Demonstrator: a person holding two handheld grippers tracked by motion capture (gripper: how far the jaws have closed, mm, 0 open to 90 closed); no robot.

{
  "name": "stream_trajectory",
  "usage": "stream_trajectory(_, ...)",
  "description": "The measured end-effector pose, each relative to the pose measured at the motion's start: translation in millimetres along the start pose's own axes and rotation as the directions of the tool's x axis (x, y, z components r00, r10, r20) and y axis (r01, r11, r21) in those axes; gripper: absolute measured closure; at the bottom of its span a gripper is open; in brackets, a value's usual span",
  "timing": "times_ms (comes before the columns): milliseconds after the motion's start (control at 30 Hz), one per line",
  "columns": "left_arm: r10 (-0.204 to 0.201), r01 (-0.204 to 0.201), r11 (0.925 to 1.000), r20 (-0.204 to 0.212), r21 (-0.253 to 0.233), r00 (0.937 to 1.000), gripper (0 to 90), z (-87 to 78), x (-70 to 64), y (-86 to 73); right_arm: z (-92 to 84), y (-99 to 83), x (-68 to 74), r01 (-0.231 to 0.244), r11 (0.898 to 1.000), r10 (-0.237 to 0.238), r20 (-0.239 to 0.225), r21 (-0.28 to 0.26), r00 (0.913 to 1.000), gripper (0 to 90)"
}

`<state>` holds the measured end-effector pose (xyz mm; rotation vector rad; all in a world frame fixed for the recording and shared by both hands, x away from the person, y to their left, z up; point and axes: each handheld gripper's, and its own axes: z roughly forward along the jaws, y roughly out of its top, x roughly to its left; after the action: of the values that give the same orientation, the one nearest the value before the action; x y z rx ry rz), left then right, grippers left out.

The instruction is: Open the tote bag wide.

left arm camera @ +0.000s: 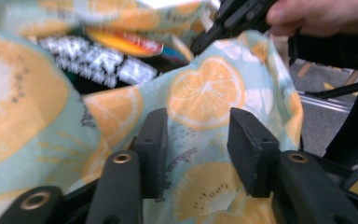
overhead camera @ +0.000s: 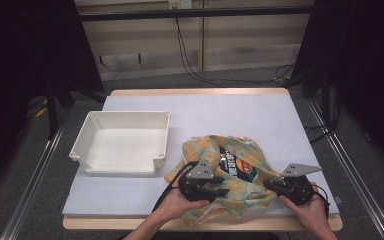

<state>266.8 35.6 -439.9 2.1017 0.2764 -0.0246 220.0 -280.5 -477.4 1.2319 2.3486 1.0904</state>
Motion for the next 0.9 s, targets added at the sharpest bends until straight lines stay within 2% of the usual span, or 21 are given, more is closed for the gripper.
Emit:
stream_trajectory(33,0.001,-0.001,0.9997,0.011,-0.023,0.9999,60.1,-3.5,-0.7,5.8,-0.9,0.8,-0.2,-0.001,1.0,0.001,-0.005,-0.007,1.0,90.0)
stream_trajectory(100,0.008,-0.007,0.9992,0.023,-0.039,0.9997,60.9,-8.0,-1.8,14.7,-4.6,3.4,0.4,0.002,1.0,-0.003,-0.008,-0.031,1.0,90.0)
stream_trajectory(167,0.021,-0.02,0.9985,0.017,-0.05,0.9996,61.0,-11.7,-1.4,25.5,-7.3,5.9,0.7,-0.001,0.999,0.0,-0.018,-0.052,0.9998,89.5)
stream_trajectory(300,0.013,-0.011,0.997,0.018,-0.077,0.9998,63.6,-11.7,5.4,40.7,-10.1,9.9,4.0,0.006,0.997,-0.008,-0.026,-0.078,0.9996,86.2)
stream_trajectory(433,0.007,-0.006,0.9993,0.02,-0.037,0.9998,71.6,6.6,17.2,53.5,-9.9,12.0,5.1,0.008,0.996,-0.012,-0.04,-0.088,0.9991,85.4)
stream_trajectory(500,0.011,-0.011,0.9998,0.024,-0.017,0.9996,72.8,19.4,20.6,58.7,-9.9,12.3,5.3,0.011,0.996,-0.014,-0.042,-0.089,0.999,85.3)
stream_trajectory(567,0.026,-0.028,0.999,0.051,0.035,0.9984,72.4,33.7,21.8,63.1,-9.5,12.0,5.1,0.013,0.996,-0.017,-0.044,-0.089,0.9989,85.4)
stream_trajectory(600,0.044,-0.045,0.9973,0.028,0.058,0.9987,71.8,40.3,21.5,64.1,-9.2,11.7,5.1,0.011,0.996,-0.015,-0.045,-0.088,0.9989,85.5)
stream_trajectory(667,0.031,-0.032,0.9948,0.016,0.096,0.9994,69.7,52.4,23.2,63.0,-8.6,11.2,5.0,0.016,0.996,-0.02,-0.041,-0.087,0.999,87.8)
stream_trajectory(767,0.067,-0.066,0.9874,0.001,0.143,0.9978,68.7,66.0,23.3,55.9,-9.5,10.6,5.1,0.018,0.997,-0.021,-0.044,-0.08,0.9988,89.9)
stream_trajectory(833,0.093,-0.087,0.9809,-0.027,0.174,0.9953,68.0,71.2,22.3,49.2,-10.1,9.3,3.9,0.013,0.997,-0.017,-0.046,-0.078,0.9988,90.0)
stream_trajectory(867,0.086,-0.081,0.9827,-0.024,0.167,0.996,68.0,72.2,21.8,46.7,-10.4,8.6,3.3,0.011,0.997,-0.015,-0.051,-0.079,0.9986,90.0)
stream_trajectory(900,0.104,-0.098,0.9803,-0.027,0.172,0.9942,67.9,72.8,20.9,45.8,-10.2,8.2,2.8,0.012,0.997,-0.016,-0.054,-0.077,0.9984,90.0)
